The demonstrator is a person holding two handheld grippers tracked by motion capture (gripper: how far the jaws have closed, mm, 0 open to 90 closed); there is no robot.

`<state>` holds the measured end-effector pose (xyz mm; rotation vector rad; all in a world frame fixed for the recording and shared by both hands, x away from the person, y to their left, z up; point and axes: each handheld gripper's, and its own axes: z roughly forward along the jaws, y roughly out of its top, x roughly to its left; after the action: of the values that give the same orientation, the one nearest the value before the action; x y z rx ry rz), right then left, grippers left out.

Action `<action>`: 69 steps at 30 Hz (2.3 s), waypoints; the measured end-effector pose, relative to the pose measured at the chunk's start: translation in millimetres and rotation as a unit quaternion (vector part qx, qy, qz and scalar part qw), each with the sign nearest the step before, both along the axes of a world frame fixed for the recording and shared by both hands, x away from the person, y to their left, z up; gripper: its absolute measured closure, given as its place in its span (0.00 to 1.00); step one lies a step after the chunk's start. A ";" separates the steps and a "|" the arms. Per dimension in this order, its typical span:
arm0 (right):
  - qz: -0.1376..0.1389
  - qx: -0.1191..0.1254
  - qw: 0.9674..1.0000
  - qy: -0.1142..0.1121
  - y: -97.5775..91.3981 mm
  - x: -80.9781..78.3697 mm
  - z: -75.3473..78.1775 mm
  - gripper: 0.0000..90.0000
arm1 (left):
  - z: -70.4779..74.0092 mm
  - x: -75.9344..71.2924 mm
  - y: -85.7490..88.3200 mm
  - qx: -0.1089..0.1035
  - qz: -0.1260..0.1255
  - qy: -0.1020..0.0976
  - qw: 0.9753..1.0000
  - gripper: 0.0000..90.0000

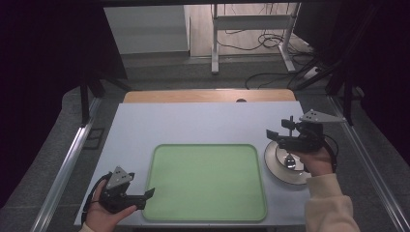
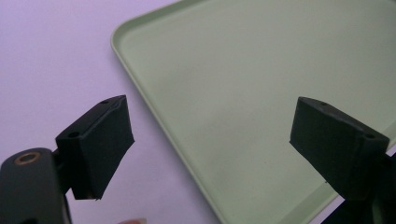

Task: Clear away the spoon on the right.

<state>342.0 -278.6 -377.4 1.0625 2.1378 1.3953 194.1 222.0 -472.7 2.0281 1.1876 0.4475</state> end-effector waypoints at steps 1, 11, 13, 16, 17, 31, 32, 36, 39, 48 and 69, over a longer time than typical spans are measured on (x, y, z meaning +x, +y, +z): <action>-0.005 0.001 1.000 0.001 -4.1 1.5 -0.6 0.27 | -0.1 0.1 0.0 0.000 0.000 0.000 1.000 0.14; -0.031 0.006 0.999 0.005 -19.2 8.4 -2.5 0.28 | -1.6 1.3 -0.9 0.001 -0.002 0.002 1.000 0.14; -0.037 0.005 0.999 0.006 -22.4 10.3 -3.5 0.28 | -1.7 1.3 -0.7 0.001 -0.002 0.003 1.000 0.14; -0.053 0.005 0.998 0.011 -30.4 15.5 -7.0 0.28 | -1.6 1.3 -0.7 0.002 -0.001 0.003 1.000 0.14; -0.053 0.005 0.998 0.011 -30.4 15.5 -7.0 0.28 | -1.6 1.3 -0.7 0.002 -0.001 0.003 1.000 0.14; -0.103 -0.002 0.993 0.055 -57.3 37.4 -34.0 0.34 | -1.9 1.1 -1.0 0.004 -0.001 0.003 1.000 0.14; -0.104 0.001 0.993 0.060 -58.4 39.9 -35.6 0.34 | -2.0 1.1 -1.1 0.004 -0.002 0.002 1.000 0.14; -0.107 0.003 0.991 0.076 -60.3 50.0 -43.0 0.37 | -2.3 1.2 -1.6 0.005 -0.003 0.003 1.000 0.14; -0.116 0.004 0.990 0.085 -61.9 57.3 -47.9 0.39 | -2.8 1.4 -2.1 0.005 -0.004 0.004 1.000 0.14; -0.108 0.018 0.988 0.110 -69.3 77.0 -60.0 0.54 | -2.1 0.4 -3.2 0.006 -0.007 0.005 1.000 0.14; -0.083 0.035 0.985 0.147 -74.8 82.2 -64.4 0.98 | -1.8 -0.6 -2.9 0.003 -0.010 0.004 1.000 0.14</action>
<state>424.2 -353.4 -441.7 1.5209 2.1483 1.3121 193.5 219.1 -474.5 2.0463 1.1715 0.4332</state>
